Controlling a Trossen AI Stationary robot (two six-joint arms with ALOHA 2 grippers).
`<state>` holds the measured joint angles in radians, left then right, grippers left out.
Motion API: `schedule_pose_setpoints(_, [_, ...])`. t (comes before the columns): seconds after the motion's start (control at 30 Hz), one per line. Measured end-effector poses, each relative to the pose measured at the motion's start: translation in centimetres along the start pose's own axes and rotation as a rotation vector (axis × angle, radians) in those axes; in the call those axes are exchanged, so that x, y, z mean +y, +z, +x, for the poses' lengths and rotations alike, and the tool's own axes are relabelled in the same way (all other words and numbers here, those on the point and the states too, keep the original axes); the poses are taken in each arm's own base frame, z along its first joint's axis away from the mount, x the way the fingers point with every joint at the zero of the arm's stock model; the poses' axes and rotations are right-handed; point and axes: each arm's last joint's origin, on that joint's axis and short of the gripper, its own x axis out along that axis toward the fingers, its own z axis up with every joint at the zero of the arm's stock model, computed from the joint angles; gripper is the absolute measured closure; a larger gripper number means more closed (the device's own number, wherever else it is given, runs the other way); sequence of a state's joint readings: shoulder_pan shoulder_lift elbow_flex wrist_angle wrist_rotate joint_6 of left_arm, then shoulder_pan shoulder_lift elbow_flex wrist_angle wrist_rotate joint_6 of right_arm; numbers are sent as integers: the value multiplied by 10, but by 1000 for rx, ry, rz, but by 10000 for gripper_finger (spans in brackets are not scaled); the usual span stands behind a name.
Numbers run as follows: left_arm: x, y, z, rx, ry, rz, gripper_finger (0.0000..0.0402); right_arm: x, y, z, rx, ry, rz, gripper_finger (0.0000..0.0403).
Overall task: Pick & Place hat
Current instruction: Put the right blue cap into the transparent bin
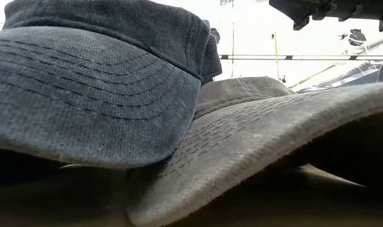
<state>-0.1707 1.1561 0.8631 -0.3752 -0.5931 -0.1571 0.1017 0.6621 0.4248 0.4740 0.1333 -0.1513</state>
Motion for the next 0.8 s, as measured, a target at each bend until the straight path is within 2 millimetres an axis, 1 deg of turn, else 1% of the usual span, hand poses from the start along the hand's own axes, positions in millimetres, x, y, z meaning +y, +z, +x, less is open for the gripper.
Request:
schedule_pose_setpoints(0.03, [1,-3,6,38,1,0,386,0,0,0,1,0,0,248])
schedule_pose_setpoints(0.17, [5,-14,29,178,-49,-9,382,0,0,0,4,0,0,248])
schedule_pose_setpoints(0.3, [8,-26,53,306,-56,-17,396,0,0,0,5,0,0,248])
schedule_pose_setpoints(0.47, [4,-40,80,421,-178,-21,389,0,-1,0,6,0,-1,248])
schedule_pose_setpoints(0.53, [3,-45,90,453,-217,-16,393,0,-1,0,7,0,-1,248])
schedule_pose_setpoints(0.67, [3,-51,105,482,-236,-38,395,0,-1,0,8,0,-2,248])
schedule_pose_setpoints(0.8, [5,-51,109,468,-231,-21,383,0,-1,0,9,0,-3,248])
